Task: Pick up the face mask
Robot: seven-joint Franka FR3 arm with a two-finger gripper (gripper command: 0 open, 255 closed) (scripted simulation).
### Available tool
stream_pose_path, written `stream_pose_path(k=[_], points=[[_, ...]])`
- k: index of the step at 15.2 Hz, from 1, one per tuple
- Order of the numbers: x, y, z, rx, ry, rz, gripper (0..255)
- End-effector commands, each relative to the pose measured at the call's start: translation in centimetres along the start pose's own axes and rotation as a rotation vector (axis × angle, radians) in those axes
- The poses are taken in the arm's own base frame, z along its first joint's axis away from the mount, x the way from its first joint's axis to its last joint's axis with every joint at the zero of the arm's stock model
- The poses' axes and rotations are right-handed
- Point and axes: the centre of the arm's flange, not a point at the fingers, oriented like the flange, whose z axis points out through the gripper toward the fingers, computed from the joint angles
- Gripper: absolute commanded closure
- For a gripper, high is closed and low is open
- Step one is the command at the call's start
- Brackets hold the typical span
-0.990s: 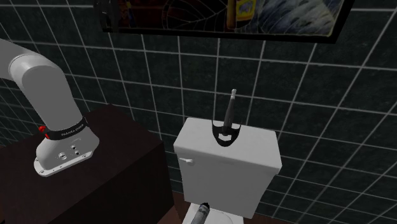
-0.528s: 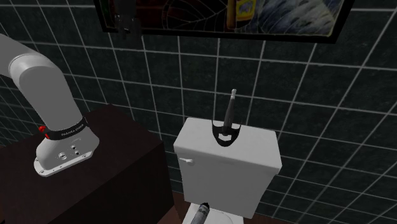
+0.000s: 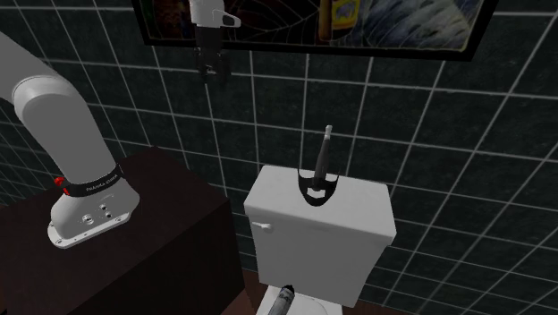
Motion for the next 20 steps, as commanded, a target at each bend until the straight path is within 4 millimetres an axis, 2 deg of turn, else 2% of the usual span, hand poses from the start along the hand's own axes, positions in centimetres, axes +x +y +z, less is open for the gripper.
stream_pose_path(k=[1, 20], points=[[1.5, 1.6, 1.4, -0.007, -0.001, 0.009, 0], [13.9, 18.1, 14.8, -0.066, -0.016, 0.097, 0]])
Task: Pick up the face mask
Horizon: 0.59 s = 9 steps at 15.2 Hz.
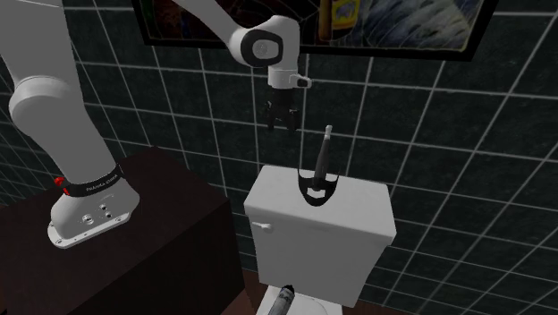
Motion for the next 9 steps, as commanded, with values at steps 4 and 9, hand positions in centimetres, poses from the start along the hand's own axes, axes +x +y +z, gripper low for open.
stream_pose_path(k=[4, 9], points=[[3.5, 4.1, 3.5, -0.016, -0.004, 0.023, 0], [6.9, 8.4, 7.1, -0.032, -0.008, 0.046, 0]])
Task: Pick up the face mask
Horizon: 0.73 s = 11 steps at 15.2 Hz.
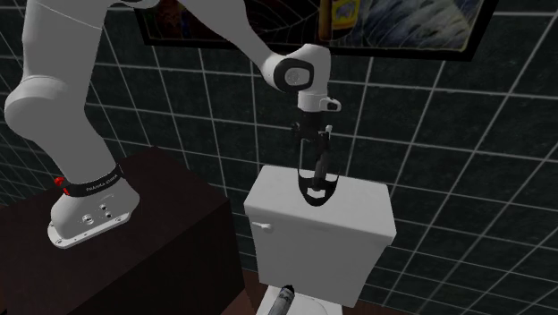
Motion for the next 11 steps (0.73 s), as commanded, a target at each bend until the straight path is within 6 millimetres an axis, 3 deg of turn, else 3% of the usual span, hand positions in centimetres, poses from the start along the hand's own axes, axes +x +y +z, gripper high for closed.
stream_pose_path(k=[1, 8, 11], points=[[1.5, 1.7, 1.6, -0.007, -0.001, 0.009, 0], [6.3, 7.5, 6.7, -0.028, -0.006, 0.041, 0], [6.7, 7.7, 8.0, -0.029, -0.007, 0.043, 0]])
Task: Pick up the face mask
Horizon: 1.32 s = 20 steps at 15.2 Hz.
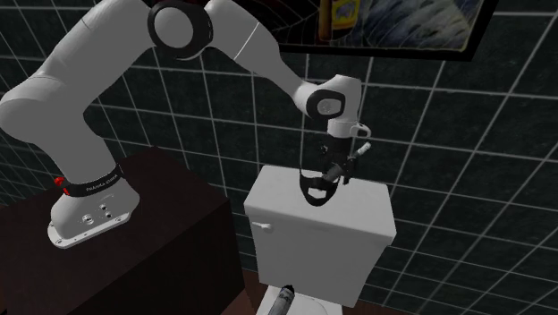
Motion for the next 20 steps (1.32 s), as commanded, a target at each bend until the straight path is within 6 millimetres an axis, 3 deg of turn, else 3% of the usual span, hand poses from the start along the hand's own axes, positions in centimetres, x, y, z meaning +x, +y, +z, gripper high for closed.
stream_pose_path(k=[1, 5, 7, 8, 16, 20], points=[[0.2, -0.1, 0.9, -0.001, 0.000, 0.001, 0], [0.5, -0.4, 3.3, -0.001, 0.000, 0.001, 0], [0.5, -0.4, 3.3, -0.001, 0.000, 0.001, 0], [0.5, -0.4, 3.3, -0.001, 0.000, 0.001, 255], [0.4, -0.3, 3.5, 0.000, 0.000, 0.000, 255], [0.3, -0.2, 1.7, -0.001, 0.000, 0.001, 255]])
